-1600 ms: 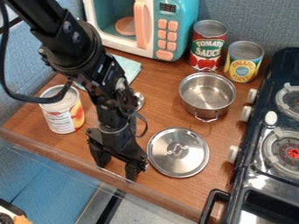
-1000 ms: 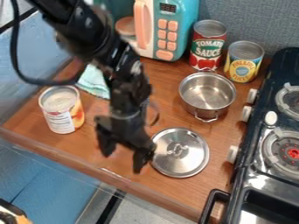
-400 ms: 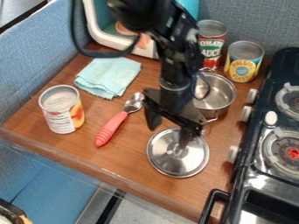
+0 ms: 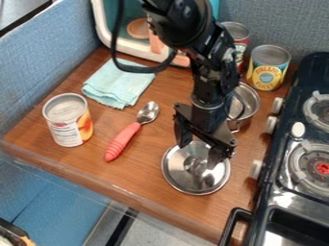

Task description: Put the lid on the silver pot

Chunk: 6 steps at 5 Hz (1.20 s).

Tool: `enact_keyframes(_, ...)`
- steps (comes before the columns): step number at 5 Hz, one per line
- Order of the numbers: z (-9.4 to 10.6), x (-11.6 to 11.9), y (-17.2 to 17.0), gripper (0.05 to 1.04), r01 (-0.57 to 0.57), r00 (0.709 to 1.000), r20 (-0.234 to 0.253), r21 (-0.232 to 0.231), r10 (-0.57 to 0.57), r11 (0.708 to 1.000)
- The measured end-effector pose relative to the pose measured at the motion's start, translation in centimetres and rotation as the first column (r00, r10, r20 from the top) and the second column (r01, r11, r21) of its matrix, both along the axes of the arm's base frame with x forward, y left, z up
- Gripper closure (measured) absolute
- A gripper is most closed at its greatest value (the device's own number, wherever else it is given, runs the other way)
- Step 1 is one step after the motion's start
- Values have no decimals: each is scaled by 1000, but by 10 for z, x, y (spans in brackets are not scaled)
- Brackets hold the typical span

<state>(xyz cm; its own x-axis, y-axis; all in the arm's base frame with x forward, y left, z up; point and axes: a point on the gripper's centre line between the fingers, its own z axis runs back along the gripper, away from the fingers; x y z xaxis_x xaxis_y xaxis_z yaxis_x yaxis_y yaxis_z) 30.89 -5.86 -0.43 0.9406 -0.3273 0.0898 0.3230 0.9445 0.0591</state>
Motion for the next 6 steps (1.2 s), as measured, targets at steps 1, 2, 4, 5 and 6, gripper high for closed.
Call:
enact_keyframes(1,-9,-4,4,110,30,999,-45,35,-28,999)
enact_keyframes(2,-11,-7,6,236,37,998,-50,46,-35,998)
enact_keyframes(4,-14,-9,2,802,76,994,-79,35,-73,997)
enact_keyframes(5,-14,-9,1,961,71,994,-85,28,-69,997)
enact_keyframes(6,-14,-12,2,1023,66,993,-104,19,-64,998)
